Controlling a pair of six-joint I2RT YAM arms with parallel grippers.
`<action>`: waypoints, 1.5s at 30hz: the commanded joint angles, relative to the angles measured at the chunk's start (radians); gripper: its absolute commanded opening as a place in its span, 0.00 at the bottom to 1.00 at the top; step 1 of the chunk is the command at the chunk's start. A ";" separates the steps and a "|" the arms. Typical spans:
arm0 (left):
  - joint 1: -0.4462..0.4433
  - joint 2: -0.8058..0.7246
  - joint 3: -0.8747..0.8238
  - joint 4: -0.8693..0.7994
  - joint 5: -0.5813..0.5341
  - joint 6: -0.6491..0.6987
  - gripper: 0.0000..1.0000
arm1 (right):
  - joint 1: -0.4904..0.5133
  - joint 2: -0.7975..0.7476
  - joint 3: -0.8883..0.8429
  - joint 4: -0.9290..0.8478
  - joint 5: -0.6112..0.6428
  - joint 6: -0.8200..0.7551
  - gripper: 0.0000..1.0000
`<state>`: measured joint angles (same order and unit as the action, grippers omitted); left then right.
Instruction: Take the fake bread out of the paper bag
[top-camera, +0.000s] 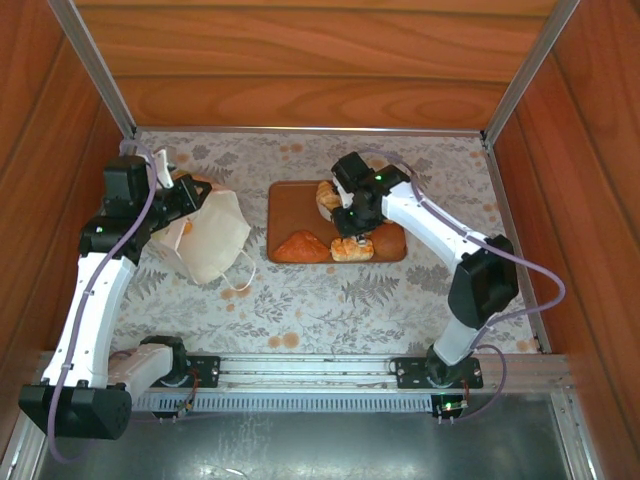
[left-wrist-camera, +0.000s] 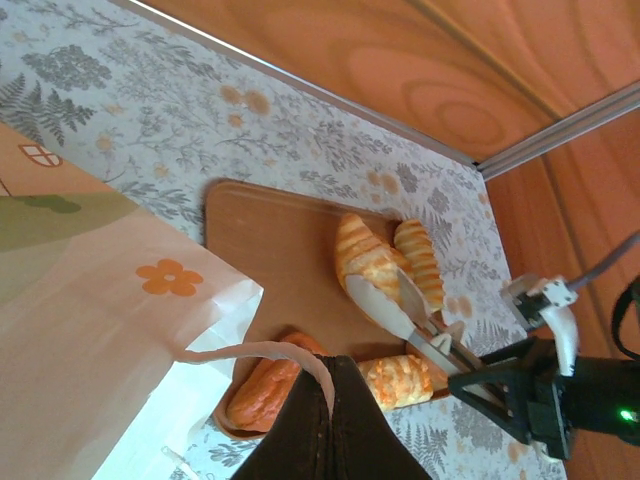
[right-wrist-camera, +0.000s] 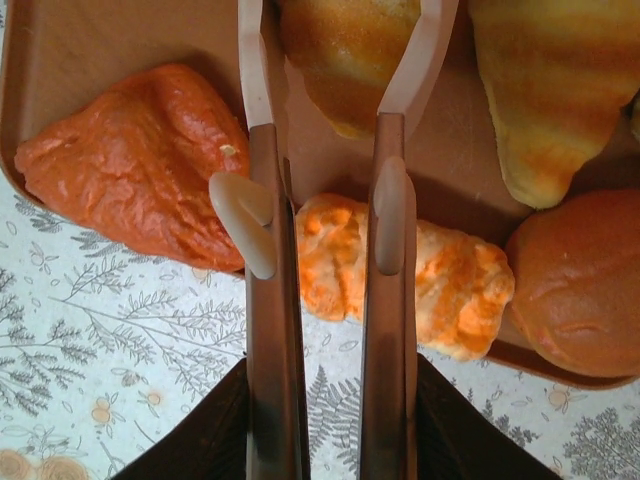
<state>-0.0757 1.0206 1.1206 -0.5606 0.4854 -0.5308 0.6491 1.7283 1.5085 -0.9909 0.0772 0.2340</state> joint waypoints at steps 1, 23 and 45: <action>-0.010 0.015 0.039 0.025 0.049 0.008 0.00 | -0.014 0.034 0.038 -0.008 -0.002 -0.033 0.36; -0.026 0.033 0.027 0.031 0.021 0.006 0.00 | -0.026 0.114 0.118 -0.125 0.035 -0.065 0.45; -0.026 0.016 0.013 0.031 -0.014 0.010 0.00 | -0.025 0.079 0.087 -0.176 -0.006 -0.041 0.39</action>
<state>-0.0948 1.0527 1.1286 -0.5526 0.4850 -0.5308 0.6323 1.8370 1.6093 -1.1259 0.0952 0.1757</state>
